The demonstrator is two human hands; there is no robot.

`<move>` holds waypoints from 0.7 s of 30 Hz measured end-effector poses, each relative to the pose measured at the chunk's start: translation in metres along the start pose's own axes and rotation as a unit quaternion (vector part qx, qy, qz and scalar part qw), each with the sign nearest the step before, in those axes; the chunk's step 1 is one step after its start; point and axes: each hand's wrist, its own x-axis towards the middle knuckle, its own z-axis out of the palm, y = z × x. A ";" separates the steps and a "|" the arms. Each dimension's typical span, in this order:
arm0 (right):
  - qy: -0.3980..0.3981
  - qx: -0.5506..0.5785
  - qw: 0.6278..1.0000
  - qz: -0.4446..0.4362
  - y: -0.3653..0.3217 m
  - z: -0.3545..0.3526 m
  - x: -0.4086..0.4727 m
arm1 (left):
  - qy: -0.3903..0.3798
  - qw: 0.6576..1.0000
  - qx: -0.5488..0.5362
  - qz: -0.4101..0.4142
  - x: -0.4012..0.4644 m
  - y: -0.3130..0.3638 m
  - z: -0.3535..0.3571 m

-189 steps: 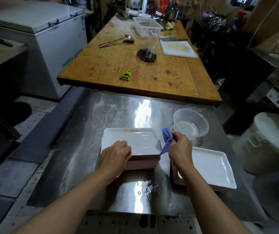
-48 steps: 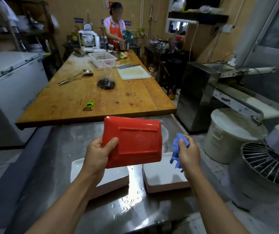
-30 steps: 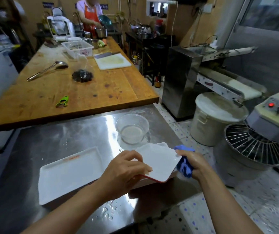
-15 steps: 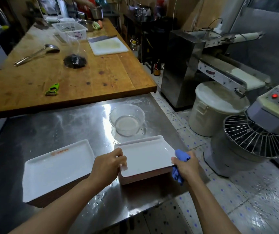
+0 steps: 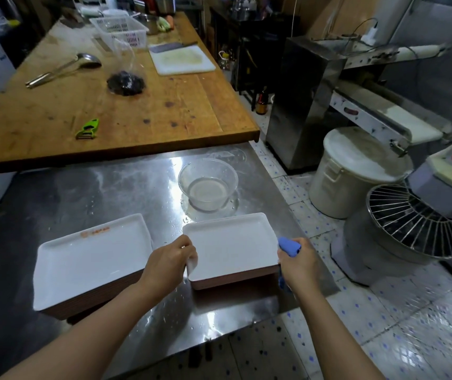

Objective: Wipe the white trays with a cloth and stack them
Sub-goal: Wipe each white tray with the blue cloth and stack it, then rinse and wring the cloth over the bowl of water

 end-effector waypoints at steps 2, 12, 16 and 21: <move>0.000 -0.024 1.000 -0.003 -0.002 -0.003 0.000 | -0.006 1.000 0.000 -0.002 0.000 -0.001 0.003; -0.054 0.185 0.981 0.012 -0.034 -0.024 -0.022 | -0.088 0.996 0.009 -0.028 -0.002 0.002 0.001; -0.130 0.341 0.929 0.061 -0.059 -0.020 -0.035 | -0.120 0.990 0.002 -0.071 0.001 0.016 -0.021; -0.248 0.401 0.879 0.072 -0.101 -0.005 -0.049 | -0.077 0.876 -0.430 -0.202 0.026 0.032 -0.079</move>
